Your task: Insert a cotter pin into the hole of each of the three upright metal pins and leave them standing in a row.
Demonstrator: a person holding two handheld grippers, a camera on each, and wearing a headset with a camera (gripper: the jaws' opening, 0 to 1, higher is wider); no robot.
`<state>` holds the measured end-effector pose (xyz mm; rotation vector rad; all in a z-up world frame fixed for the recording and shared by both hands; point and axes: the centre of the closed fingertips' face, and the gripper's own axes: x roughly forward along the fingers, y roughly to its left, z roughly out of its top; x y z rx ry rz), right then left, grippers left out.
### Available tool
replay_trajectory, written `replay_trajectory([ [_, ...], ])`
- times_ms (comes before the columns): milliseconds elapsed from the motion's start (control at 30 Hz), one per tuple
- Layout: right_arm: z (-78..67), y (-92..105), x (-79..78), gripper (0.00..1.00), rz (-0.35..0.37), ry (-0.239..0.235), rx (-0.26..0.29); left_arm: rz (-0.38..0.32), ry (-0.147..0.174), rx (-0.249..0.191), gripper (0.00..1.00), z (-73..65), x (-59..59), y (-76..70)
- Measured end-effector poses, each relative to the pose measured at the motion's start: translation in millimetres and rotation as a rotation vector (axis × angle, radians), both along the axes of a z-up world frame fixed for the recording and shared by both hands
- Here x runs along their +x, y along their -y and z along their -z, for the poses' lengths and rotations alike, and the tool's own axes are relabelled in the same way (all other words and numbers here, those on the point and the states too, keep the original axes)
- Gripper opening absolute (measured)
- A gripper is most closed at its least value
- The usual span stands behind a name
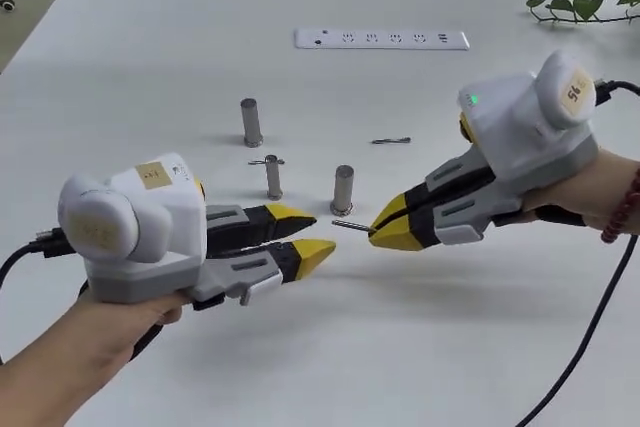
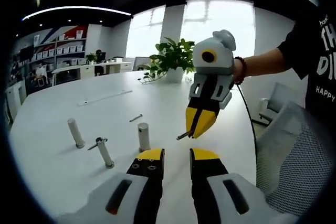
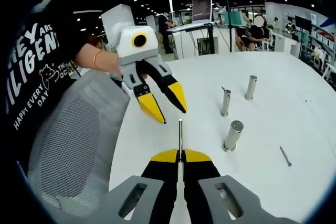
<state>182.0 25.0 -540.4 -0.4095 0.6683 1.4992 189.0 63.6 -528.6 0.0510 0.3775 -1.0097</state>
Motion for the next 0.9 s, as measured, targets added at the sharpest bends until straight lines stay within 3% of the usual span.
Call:
replay_trajectory([
  [333,7.4,12.5,24.0,0.0,0.045,0.053,-0.058,-0.101,0.043,0.056,0.19,7.8,18.9,-0.8],
  [567,16.4,21.4,42.0,0.0,0.055,0.075,-0.116,-0.169,0.013,0.072,0.19,23.0,34.5,1.1],
  [900,23.6,29.0,52.9,0.0,0.065,0.088,-0.149,-0.223,0.004,0.087,0.18,33.5,53.1,6.1],
])
